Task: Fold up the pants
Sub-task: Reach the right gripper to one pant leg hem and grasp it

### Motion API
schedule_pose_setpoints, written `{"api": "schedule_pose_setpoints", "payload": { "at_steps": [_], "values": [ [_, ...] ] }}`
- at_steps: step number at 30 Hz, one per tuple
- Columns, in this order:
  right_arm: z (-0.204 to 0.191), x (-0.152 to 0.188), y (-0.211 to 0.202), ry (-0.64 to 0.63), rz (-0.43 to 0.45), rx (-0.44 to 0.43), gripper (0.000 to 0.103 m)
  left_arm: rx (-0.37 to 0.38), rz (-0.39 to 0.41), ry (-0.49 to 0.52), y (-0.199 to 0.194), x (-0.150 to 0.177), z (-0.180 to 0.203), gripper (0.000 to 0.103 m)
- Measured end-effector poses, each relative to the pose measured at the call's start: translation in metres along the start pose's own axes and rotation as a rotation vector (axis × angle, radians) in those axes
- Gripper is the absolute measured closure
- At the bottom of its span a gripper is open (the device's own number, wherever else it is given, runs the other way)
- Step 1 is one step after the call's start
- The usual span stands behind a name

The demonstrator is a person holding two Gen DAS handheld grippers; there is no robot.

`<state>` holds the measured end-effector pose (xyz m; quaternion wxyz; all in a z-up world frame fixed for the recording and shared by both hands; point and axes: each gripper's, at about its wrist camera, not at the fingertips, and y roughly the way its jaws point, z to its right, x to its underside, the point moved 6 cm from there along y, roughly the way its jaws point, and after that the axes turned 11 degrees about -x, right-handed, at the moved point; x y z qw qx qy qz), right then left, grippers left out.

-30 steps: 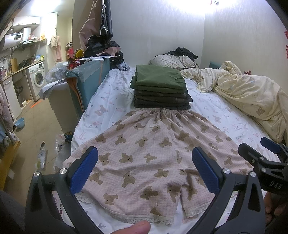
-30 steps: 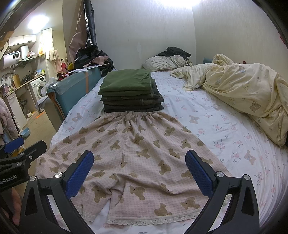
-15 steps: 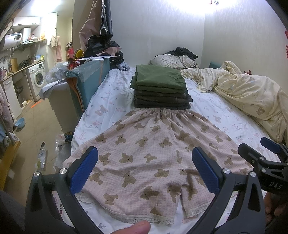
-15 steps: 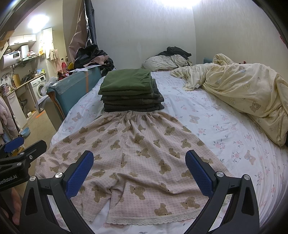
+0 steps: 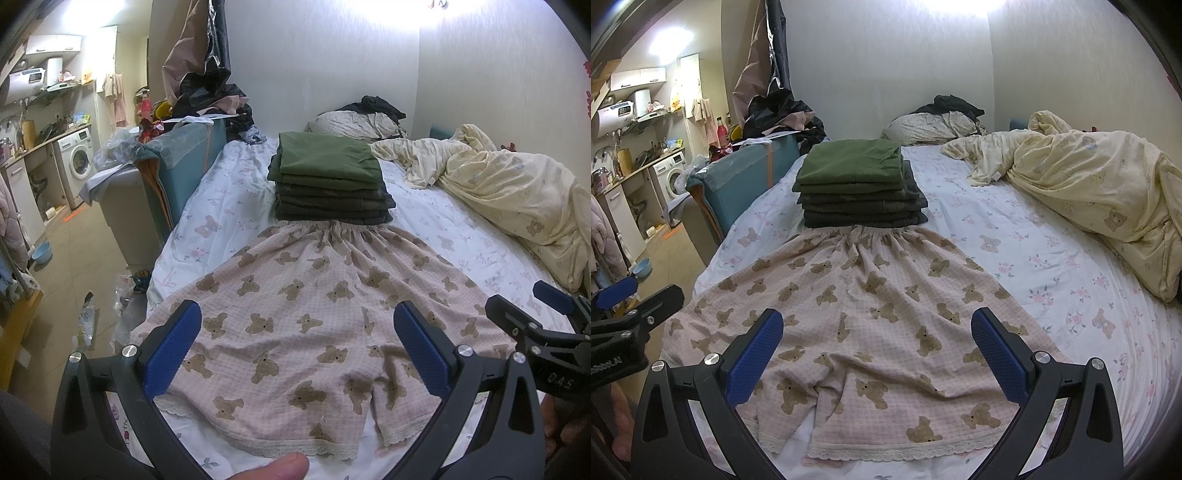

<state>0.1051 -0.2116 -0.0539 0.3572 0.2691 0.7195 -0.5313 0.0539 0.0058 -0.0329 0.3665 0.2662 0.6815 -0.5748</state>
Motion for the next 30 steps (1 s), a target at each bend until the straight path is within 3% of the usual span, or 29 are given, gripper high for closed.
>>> {"api": "schedule_pose_setpoints", "payload": {
  "at_steps": [10, 18, 23, 27, 30],
  "values": [
    [0.030, 0.009, 0.003, 0.108, -0.029, 0.018, 0.000, -0.011, -0.039, 0.003, 0.002, 0.001, -0.004, 0.000],
    [0.111, 0.036, 0.004, 0.415, -0.139, 0.046, 0.000, -0.032, -0.089, 0.026, 0.013, 0.007, 0.000, 0.000],
    [0.172, 0.062, 0.010, 0.561, -0.210, 0.145, 0.000, -0.040, -0.125, 0.046, 0.020, 0.013, 0.002, 0.001],
    [0.233, 0.085, 0.007, 0.608, -0.272, 0.373, 0.000, -0.032, -0.153, 0.030, 0.021, 0.014, -0.001, 0.000],
    [0.262, 0.099, 0.009, 0.702, -0.284, 0.394, 0.009, -0.032, -0.161, 0.025, 0.022, 0.014, -0.003, 0.000]
  ]
}}
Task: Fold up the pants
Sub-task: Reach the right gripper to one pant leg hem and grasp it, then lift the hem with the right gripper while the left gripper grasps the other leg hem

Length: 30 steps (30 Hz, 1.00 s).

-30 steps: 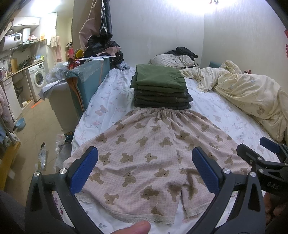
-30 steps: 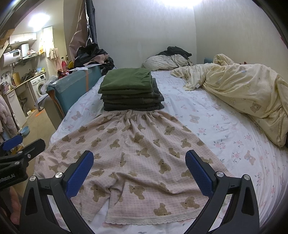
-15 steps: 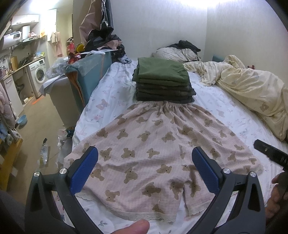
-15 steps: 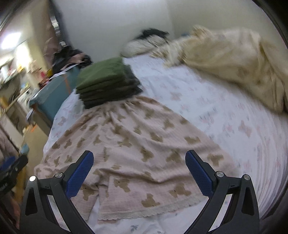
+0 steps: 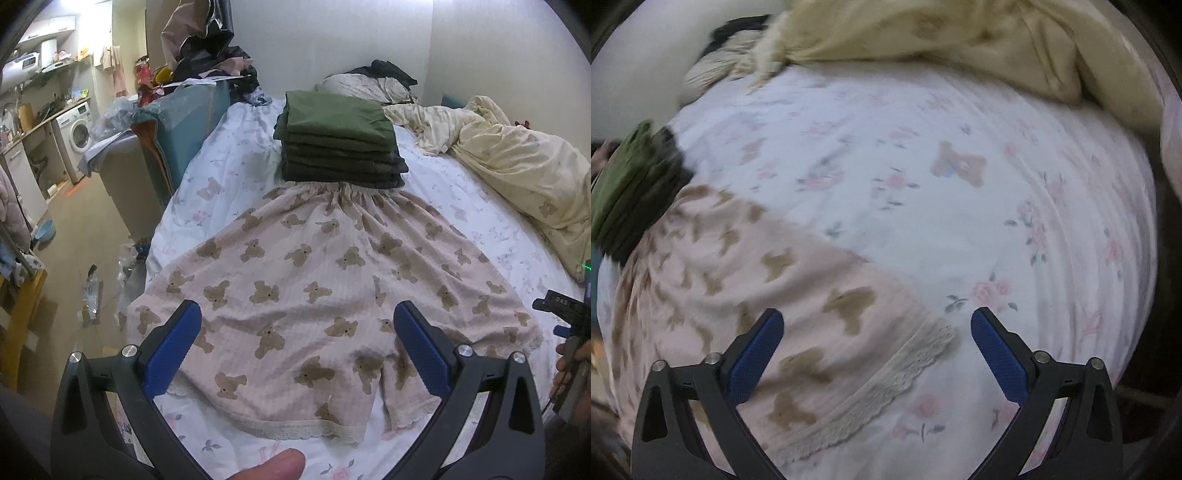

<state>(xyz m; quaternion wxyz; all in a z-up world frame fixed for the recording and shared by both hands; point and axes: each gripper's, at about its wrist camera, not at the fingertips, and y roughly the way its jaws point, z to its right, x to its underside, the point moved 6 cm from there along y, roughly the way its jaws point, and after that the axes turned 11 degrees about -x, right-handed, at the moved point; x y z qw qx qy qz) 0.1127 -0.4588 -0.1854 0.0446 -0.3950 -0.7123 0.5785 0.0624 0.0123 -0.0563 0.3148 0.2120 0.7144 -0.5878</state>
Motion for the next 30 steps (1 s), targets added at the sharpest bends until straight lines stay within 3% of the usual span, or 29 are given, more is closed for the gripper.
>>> {"api": "schedule_pose_setpoints", "payload": {
  "at_steps": [3, 10, 13, 15, 18, 25, 30],
  "values": [
    [0.013, -0.001, 0.015, 0.041, -0.044, 0.005, 0.020, 0.000, -0.010, -0.015, 0.001, -0.001, -0.004, 0.000],
    [0.026, 0.014, 0.033, 0.029, -0.109, 0.102, 0.022, 0.029, -0.060, -0.050, 0.005, 0.000, -0.008, 0.000],
    [0.016, 0.016, 0.035, -0.023, -0.117, 0.102, 0.049, 0.035, -0.053, -0.047, 0.003, -0.002, -0.005, 0.000],
    [0.007, 0.018, 0.035, -0.048, -0.117, 0.076, 0.078, 0.037, -0.050, -0.041, 0.002, -0.003, -0.003, 0.000],
    [-0.005, 0.021, 0.036, -0.068, -0.129, 0.013, 0.098, 0.039, -0.051, -0.034, 0.002, -0.002, -0.001, 0.000],
    [-0.045, 0.021, 0.003, -0.175, -0.029, -0.118, 0.100, 0.036, -0.050, -0.028, 0.003, -0.001, 0.000, 0.000],
    [-0.093, 0.018, -0.035, -0.272, 0.065, -0.313, 0.100, 0.036, -0.052, -0.028, 0.003, -0.001, 0.000, 0.000]
  ]
}}
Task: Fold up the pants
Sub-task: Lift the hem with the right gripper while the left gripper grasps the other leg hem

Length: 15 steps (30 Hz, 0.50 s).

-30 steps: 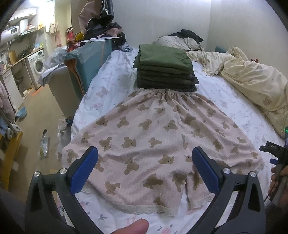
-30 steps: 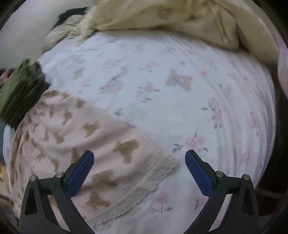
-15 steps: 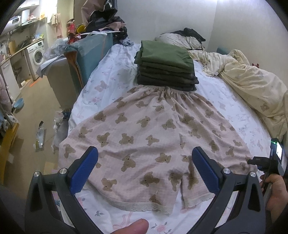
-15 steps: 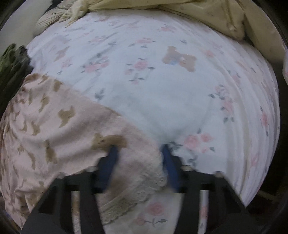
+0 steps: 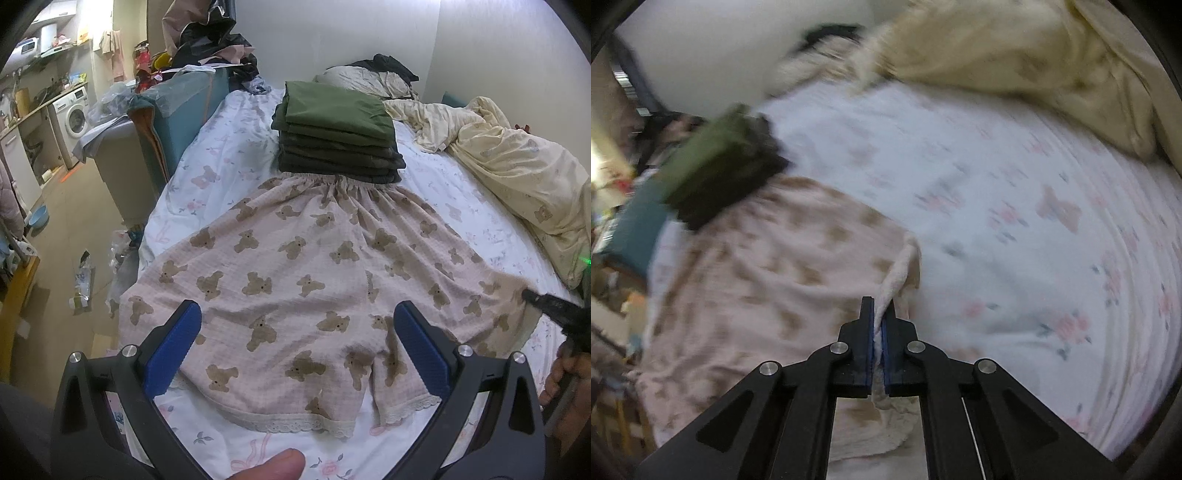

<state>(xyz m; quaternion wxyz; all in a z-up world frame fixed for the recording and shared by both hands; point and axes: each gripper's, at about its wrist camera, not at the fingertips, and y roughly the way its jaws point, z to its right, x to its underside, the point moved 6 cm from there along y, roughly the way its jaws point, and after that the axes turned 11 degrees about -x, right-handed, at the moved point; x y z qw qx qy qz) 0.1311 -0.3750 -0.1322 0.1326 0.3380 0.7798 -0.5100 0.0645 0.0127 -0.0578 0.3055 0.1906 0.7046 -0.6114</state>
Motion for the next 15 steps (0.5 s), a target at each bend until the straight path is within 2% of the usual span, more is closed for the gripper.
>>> {"api": "schedule_pose_setpoints", "payload": {
  "at_steps": [4, 8, 11, 14, 15],
  "values": [
    [-0.046, 0.001, 0.008, -0.067, -0.015, -0.153, 0.101, 0.000, -0.004, 0.001, 0.001, 0.002, 0.001, 0.001],
    [-0.084, 0.026, 0.008, -0.112, -0.075, -0.300, 0.101, -0.002, -0.022, 0.000, 0.005, 0.004, 0.000, 0.001],
    [-0.115, 0.054, 0.021, -0.179, -0.177, -0.389, 0.101, 0.000, -0.037, -0.002, 0.008, 0.005, 0.000, 0.001],
    [-0.138, 0.090, 0.043, -0.253, -0.337, -0.419, 0.101, -0.005, -0.056, 0.011, 0.011, 0.006, 0.001, 0.001],
    [-0.142, 0.103, 0.051, -0.272, -0.388, -0.405, 0.101, -0.001, -0.074, 0.017, 0.014, 0.006, 0.001, 0.001]
  ]
}}
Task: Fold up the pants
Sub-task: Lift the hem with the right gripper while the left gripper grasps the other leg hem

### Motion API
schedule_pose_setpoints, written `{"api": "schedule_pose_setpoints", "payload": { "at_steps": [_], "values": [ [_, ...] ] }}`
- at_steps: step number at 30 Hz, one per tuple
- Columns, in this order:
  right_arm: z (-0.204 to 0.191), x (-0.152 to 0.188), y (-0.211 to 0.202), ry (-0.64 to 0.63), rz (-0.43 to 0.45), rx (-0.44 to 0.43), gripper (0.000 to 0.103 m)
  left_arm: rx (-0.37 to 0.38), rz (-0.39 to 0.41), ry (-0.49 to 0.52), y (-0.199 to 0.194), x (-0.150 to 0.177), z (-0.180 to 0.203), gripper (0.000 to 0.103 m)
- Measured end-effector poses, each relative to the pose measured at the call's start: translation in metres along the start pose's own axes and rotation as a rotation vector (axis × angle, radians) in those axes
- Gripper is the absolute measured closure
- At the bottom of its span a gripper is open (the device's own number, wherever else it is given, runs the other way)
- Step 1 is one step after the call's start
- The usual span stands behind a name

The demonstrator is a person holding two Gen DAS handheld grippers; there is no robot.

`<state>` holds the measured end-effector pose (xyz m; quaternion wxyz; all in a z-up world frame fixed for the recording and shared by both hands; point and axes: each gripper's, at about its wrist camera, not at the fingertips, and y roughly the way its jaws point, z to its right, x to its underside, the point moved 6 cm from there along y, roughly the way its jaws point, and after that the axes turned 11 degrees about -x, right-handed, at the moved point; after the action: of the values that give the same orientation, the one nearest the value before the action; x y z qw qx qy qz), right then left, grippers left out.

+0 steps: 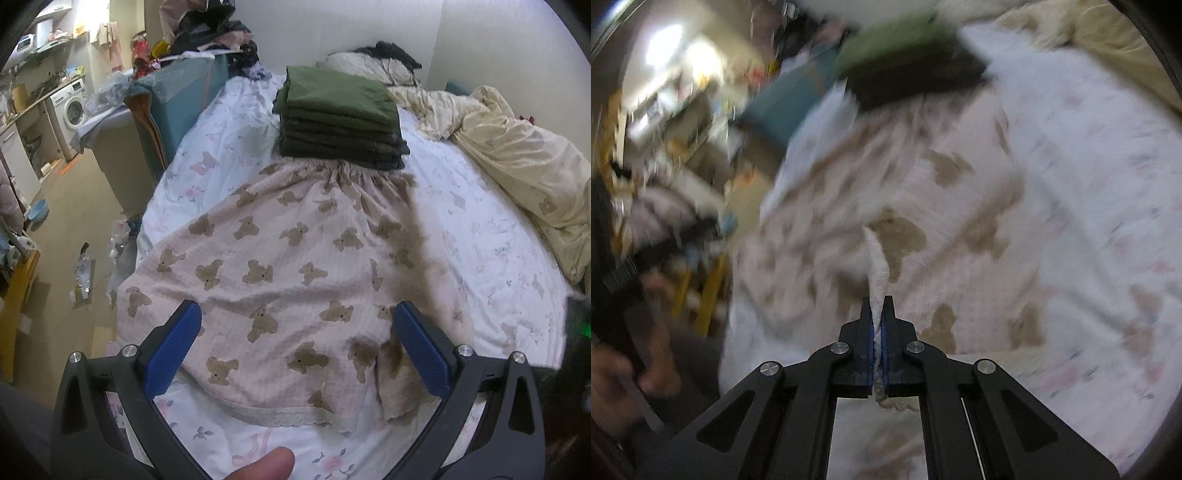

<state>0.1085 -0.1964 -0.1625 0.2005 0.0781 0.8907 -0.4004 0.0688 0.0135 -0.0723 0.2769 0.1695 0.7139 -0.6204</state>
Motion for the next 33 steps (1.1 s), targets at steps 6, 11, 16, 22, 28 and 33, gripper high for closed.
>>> {"api": "schedule_pose_setpoints", "payload": {
  "at_steps": [6, 11, 16, 22, 28, 33],
  "values": [
    [0.009, 0.012, 0.029, 0.042, -0.084, 0.034, 0.101, 0.029, -0.112, 0.022, 0.021, -0.002, 0.004, 0.001],
    [0.013, -0.003, 0.017, 0.076, 0.007, 0.034, 0.101, 0.034, -0.146, 0.005, 0.038, -0.029, 0.008, 0.001],
    [0.024, -0.014, -0.006, 0.129, 0.098, 0.044, 0.101, 0.046, -0.157, 0.063, 0.063, -0.063, 0.034, 0.001],
    [0.044, -0.023, -0.023, 0.249, 0.183, 0.059, 0.101, 0.118, -0.278, 0.098, 0.127, -0.095, 0.082, 0.005],
    [0.062, -0.027, -0.021, 0.318, 0.196, 0.068, 0.101, 0.140, -0.223, 0.162, 0.176, -0.140, 0.138, 0.008],
    [0.065, -0.028, -0.014, 0.323, 0.170, 0.059, 0.101, 0.217, -0.277, 0.238, 0.231, -0.163, 0.204, 0.021]
  ]
}}
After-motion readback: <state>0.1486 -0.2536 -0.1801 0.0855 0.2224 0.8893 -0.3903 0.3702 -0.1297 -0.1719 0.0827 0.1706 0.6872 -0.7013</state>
